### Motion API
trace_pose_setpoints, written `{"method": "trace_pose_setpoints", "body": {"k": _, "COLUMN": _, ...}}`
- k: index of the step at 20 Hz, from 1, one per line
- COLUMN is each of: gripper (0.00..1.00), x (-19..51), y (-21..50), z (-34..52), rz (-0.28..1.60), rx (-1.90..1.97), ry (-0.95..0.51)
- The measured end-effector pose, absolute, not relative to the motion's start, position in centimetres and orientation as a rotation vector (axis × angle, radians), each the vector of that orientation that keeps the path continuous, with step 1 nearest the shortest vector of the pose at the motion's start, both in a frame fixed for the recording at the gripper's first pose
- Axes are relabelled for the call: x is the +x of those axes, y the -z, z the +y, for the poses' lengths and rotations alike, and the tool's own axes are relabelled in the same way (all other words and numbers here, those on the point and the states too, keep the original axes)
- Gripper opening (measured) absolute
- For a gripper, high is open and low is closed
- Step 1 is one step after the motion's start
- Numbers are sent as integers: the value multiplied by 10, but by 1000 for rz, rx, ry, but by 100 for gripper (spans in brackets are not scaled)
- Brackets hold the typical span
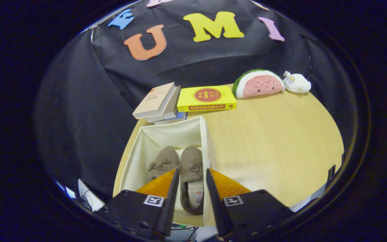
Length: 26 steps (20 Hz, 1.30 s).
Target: Open the storage box then place both shoes into the box .Put the left shoe in first, then the right shoe, with the right side of both shoes facing outward in a uniform manner.
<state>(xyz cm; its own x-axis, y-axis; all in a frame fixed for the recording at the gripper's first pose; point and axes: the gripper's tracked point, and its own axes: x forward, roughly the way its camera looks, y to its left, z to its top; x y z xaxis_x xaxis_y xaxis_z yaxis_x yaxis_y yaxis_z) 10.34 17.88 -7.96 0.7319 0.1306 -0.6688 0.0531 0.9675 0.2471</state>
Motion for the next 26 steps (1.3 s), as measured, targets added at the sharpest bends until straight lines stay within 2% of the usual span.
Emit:
{"method": "trace_pose_setpoints", "body": {"k": 1, "gripper": 79, "x": 103, "y": 74, "z": 172, "rz": 710, "rx": 252, "ry": -32}}
{"method": "trace_pose_setpoints", "body": {"k": 2, "gripper": 87, "x": 103, "y": 70, "z": 164, "rz": 672, "rx": 244, "ry": -9}}
{"method": "trace_pose_setpoints", "body": {"k": 4, "gripper": 86, "x": 93, "y": 51, "z": 147, "rz": 599, "rx": 228, "ry": 37}}
{"method": "trace_pose_setpoints", "body": {"k": 6, "gripper": 99, "x": 88, "y": 34, "z": 129, "rz": 516, "rx": 221, "ry": 75}}
{"method": "trace_pose_setpoints", "body": {"k": 9, "gripper": 96, "x": 77, "y": 13, "z": 103, "rz": 410, "rx": 214, "ry": 130}}
{"method": "trace_pose_setpoints", "body": {"k": 17, "gripper": 96, "x": 25, "y": -62, "z": 56, "rz": 57, "rx": 218, "ry": 150}}
{"method": "trace_pose_setpoints", "body": {"k": 21, "gripper": 96, "x": 4, "y": -64, "z": 42, "rz": 15, "rx": 176, "ry": 200}}
{"method": "trace_pose_setpoints", "body": {"k": 26, "gripper": 95, "x": -13, "y": -74, "z": 49, "rz": -54, "rx": 180, "ry": 139}}
